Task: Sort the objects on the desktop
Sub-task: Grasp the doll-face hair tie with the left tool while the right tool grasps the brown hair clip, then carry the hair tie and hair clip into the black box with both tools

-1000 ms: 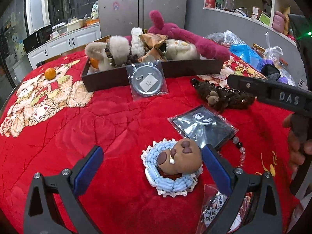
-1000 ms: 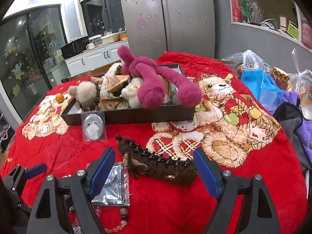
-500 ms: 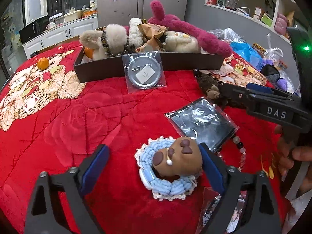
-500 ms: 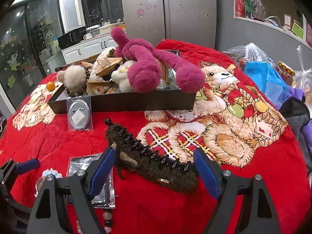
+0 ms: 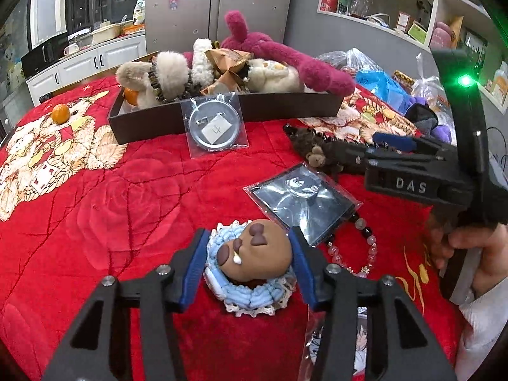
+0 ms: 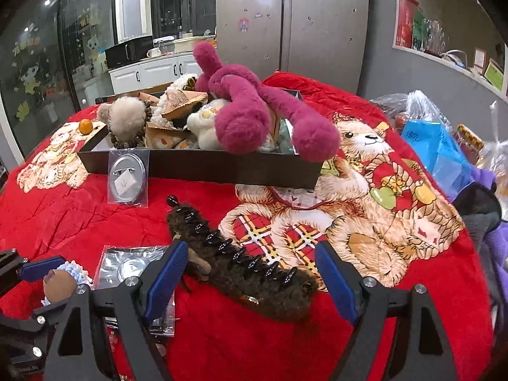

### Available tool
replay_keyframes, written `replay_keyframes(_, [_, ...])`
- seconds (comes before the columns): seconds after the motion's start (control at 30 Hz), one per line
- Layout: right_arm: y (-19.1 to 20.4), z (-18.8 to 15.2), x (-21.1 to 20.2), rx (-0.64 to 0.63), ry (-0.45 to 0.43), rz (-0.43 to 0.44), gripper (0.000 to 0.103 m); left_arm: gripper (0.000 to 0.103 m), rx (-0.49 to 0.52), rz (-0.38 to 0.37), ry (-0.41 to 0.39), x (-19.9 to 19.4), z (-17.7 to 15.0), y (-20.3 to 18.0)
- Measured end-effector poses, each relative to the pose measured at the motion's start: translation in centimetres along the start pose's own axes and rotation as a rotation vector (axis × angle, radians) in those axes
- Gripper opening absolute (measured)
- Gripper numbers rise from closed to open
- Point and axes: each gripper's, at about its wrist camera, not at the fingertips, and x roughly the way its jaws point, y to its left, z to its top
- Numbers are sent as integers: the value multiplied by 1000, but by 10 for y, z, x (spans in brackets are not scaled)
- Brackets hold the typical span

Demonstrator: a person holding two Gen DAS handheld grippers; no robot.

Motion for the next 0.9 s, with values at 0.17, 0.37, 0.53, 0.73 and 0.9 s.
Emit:
replay_keyframes(0.17, [5,-4,1,-31,16,48,84,51,4,2,-4,-1,0,1])
replay_keyframes(0.37, [9,-6,8,-27,44,101,85,51,6,3,-4,-1,-1,1])
replay_keyframes(0.53, [18,-8,16,-57,94,126,86,51,8,4,-5,-1,-1,0])
replay_keyframes(0.73, [10,-11,10,32,95,190,40,51,2,1,-7,-2,-1,1])
replay_keyframes(0.9, [17,-12,7,27,105,190,31,49,-4,-4,-20,-6,-2,3])
